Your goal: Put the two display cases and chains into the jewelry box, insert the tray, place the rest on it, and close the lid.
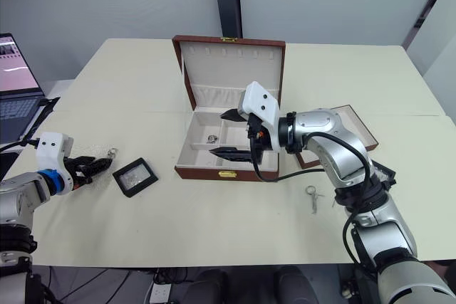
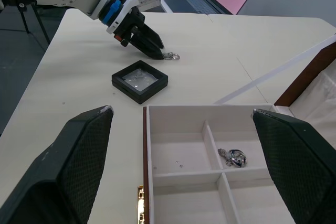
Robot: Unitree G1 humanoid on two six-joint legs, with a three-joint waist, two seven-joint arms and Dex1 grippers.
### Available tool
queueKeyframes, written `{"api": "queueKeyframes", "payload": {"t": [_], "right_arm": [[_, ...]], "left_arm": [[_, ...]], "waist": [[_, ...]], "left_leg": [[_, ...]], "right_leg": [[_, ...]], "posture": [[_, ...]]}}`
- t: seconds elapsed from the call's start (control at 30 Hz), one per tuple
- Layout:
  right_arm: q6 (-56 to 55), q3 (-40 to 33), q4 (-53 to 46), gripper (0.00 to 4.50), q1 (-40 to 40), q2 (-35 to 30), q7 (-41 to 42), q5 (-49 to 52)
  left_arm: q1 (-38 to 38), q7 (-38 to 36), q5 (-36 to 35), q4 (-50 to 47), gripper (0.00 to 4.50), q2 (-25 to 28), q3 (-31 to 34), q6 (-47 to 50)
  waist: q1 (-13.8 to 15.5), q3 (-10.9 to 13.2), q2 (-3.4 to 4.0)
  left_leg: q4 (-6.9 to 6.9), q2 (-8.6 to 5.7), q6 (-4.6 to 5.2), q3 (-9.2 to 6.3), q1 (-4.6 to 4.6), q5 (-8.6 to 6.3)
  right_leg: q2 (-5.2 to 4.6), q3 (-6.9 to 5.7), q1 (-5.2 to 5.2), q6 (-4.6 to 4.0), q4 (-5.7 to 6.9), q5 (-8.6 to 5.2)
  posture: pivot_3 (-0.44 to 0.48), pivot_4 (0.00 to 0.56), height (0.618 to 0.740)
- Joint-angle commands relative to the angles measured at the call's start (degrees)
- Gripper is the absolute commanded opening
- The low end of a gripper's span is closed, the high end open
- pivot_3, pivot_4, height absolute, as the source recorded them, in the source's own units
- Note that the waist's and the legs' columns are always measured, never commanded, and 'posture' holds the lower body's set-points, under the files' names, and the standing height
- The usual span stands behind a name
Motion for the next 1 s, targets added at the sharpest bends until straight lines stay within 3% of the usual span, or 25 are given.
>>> {"api": "queueKeyframes", "payload": {"t": [0.03,0.17,0.2,1.0], "right_arm": [[-0.1,-0.7,-3.0,4.5,-0.3,-0.2,-0.4,0.4],[-0.2,-0.8,-3.4,4.5,0.2,-0.6,-0.4,0.3],[-0.3,-0.8,-3.5,4.5,0.3,-0.7,-0.4,0.3],[-4.5,-1.6,0.4,4.5,0.3,-1.7,1.5,0.2]], "left_arm": [[-0.4,-1.3,0.4,1.5,1.34,-0.2,-0.5,-1.0],[0.1,-2.0,0.1,0.9,0.09,-0.5,-0.2,-1.4],[0.2,-2.0,0.0,0.8,0.02,-0.6,0.0,-1.5],[9.0,0.0,-4.1,-15.2,0.02,4.1,10.6,-1.0]], "waist": [[0.0,0.0,0.0],[0.0,0.0,0.0],[0.0,0.0,0.0],[0.0,0.0,0.0]], "left_leg": [[0.0,0.0,0.0,0.0,0.0,0.0],[0.0,0.0,0.0,0.0,0.0,0.0],[0.0,0.0,0.0,0.0,0.0,0.0],[-0.01,0.02,0.0,-0.02,-0.03,0.0]], "right_leg": [[0.0,0.0,0.0,0.0,0.0,0.0],[-0.01,0.0,0.0,0.0,0.0,0.0],[-0.01,0.0,0.01,0.0,0.0,0.0],[-0.02,0.04,-0.01,0.0,-0.02,0.0]], "posture": [[0.0,0.15,0.74],[0.0,0.15,0.74],[0.0,0.15,0.74],[0.0,0.15,0.74]]}}
